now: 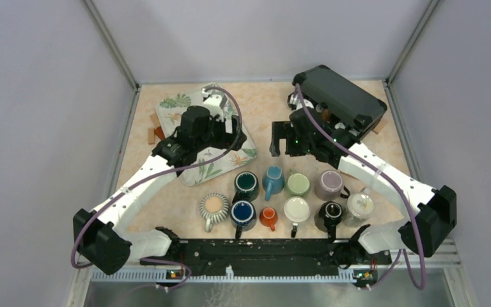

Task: Turn the mug right side up
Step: Turn over the cup at the center of the board.

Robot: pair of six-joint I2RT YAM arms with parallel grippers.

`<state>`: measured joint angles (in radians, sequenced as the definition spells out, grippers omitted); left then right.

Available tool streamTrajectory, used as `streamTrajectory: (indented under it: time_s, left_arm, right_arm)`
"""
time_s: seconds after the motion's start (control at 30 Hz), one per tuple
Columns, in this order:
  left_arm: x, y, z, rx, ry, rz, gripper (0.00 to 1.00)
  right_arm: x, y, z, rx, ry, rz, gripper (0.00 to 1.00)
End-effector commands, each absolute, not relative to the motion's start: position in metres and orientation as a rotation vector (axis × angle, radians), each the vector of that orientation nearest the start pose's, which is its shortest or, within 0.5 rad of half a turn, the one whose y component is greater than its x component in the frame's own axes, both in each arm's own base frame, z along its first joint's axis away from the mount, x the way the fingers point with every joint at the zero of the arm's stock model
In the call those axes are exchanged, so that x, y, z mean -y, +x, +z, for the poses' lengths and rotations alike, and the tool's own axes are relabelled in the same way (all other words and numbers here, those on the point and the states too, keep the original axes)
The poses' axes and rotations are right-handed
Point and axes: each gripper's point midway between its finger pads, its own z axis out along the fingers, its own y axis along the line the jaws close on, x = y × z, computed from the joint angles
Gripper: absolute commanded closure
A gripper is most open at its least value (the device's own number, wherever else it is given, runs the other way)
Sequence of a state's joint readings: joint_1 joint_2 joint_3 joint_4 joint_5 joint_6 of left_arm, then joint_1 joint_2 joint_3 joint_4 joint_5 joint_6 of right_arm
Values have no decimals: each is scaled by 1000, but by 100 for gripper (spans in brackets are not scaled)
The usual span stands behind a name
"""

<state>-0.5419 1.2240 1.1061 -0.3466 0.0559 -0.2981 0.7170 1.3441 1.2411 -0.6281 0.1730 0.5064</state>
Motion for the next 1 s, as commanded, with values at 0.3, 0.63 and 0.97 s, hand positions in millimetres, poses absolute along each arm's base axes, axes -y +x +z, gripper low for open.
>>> streamTrajectory:
  time_s: [0.3, 0.63, 0.97]
  left_arm:
    - [214, 309, 246, -2052, 217, -637, 2]
    - [205, 303, 243, -2059, 166, -645, 2]
    - [206, 299, 238, -2066, 173, -661, 2]
  right_arm:
    - [-260, 243, 164, -2452, -82, 354, 8]
    - [-271, 238, 145, -2509, -20, 287, 25]
    - [-277, 242, 131, -2532, -47, 221, 26]
